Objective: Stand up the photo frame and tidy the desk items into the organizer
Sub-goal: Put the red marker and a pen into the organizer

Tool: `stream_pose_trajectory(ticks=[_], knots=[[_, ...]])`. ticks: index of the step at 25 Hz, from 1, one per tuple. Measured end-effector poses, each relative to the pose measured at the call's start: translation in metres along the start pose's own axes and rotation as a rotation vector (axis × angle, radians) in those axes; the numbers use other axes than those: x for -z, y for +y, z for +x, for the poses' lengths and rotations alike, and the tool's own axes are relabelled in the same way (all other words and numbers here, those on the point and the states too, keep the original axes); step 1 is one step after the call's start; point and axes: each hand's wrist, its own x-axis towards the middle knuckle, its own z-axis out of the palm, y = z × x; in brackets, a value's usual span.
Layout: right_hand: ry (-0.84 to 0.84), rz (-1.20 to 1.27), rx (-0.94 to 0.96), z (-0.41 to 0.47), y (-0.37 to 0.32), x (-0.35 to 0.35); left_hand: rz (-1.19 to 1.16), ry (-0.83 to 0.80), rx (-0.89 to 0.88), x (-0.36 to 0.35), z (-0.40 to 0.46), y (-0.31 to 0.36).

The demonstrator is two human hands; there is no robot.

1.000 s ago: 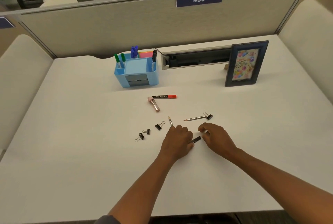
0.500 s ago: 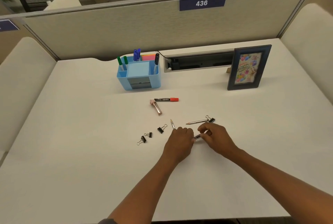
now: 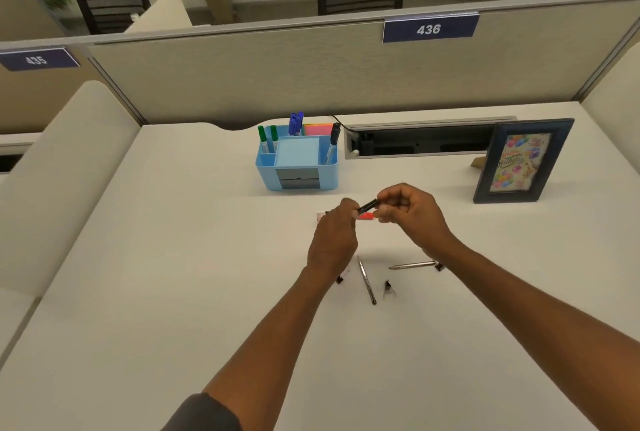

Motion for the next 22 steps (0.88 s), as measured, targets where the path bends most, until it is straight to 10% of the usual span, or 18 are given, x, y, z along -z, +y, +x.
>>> stream_pose_trajectory(ticks=[9, 22], knots=[[0.191, -0.160, 0.239, 0.103, -0.050, -0.026, 0.039, 0.137, 0.060, 0.034, 0.075, -0.039], [0.255, -0.605, 0.227, 0.186, -0.030, -0.069, 0.454, -0.110, 0.109, 0.021, 0.100, -0.099]])
